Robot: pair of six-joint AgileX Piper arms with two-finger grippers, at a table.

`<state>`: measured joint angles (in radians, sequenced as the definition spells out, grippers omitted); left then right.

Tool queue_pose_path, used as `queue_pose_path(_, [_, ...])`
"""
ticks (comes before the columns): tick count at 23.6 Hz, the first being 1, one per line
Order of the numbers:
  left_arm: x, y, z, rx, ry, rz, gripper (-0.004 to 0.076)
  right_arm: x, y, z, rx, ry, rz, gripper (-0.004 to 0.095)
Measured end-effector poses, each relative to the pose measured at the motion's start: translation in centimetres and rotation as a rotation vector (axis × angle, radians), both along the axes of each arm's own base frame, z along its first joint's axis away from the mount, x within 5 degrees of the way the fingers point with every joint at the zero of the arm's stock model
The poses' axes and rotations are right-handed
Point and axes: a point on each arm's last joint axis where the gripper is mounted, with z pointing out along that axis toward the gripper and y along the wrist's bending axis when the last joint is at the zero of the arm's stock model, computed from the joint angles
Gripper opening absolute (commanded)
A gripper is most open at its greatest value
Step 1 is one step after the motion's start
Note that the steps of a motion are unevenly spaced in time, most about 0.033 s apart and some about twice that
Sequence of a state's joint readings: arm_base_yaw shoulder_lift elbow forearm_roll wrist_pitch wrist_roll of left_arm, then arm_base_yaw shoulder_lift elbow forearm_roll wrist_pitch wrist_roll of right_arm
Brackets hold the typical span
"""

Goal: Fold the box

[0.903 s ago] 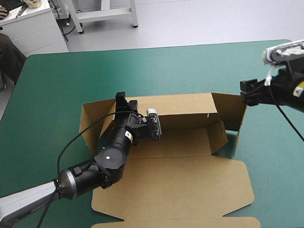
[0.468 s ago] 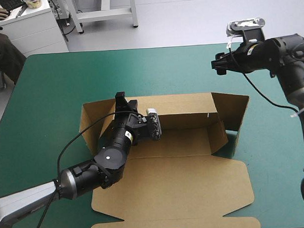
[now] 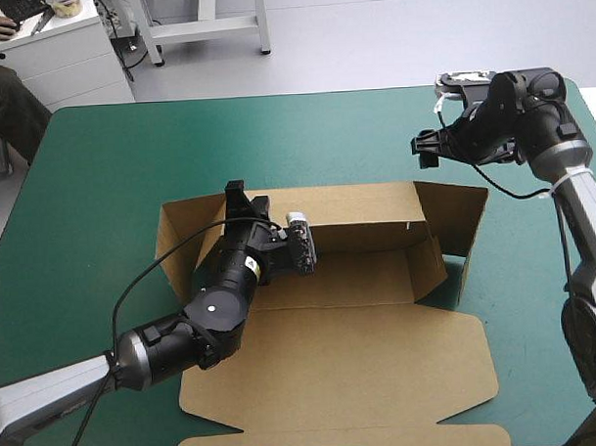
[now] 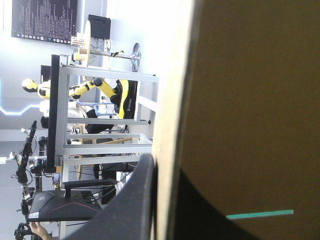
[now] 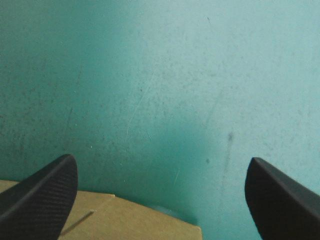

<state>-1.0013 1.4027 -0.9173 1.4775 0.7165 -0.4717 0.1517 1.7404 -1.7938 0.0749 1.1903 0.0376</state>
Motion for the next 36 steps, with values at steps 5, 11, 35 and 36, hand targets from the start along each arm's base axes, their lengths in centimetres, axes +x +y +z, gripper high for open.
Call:
queue_pose_path(5, [0.0,0.0,0.0,-0.002,0.004,0.002,-0.0010,-0.4,-0.9,-0.5,-0.004,0.057,-0.014,0.0832])
queue_pose_path(11, [0.0,0.0,0.0,-0.002,0.004,0.003,-0.0010,-2.0,-1.2,-0.9,-0.009,0.085,0.021,0.0832])
queue_pose_path(35, [0.0,0.3,-0.1,-0.017,0.014,0.049,-0.0010,-13.3,-1.6,-4.6,0.053,-0.130,0.282,0.0805])
queue_pose_path(36, [0.0,0.3,-0.1,-0.017,0.014,0.049,-0.0010,-13.4,-1.5,-4.6,0.054,-0.125,0.291,0.0805])
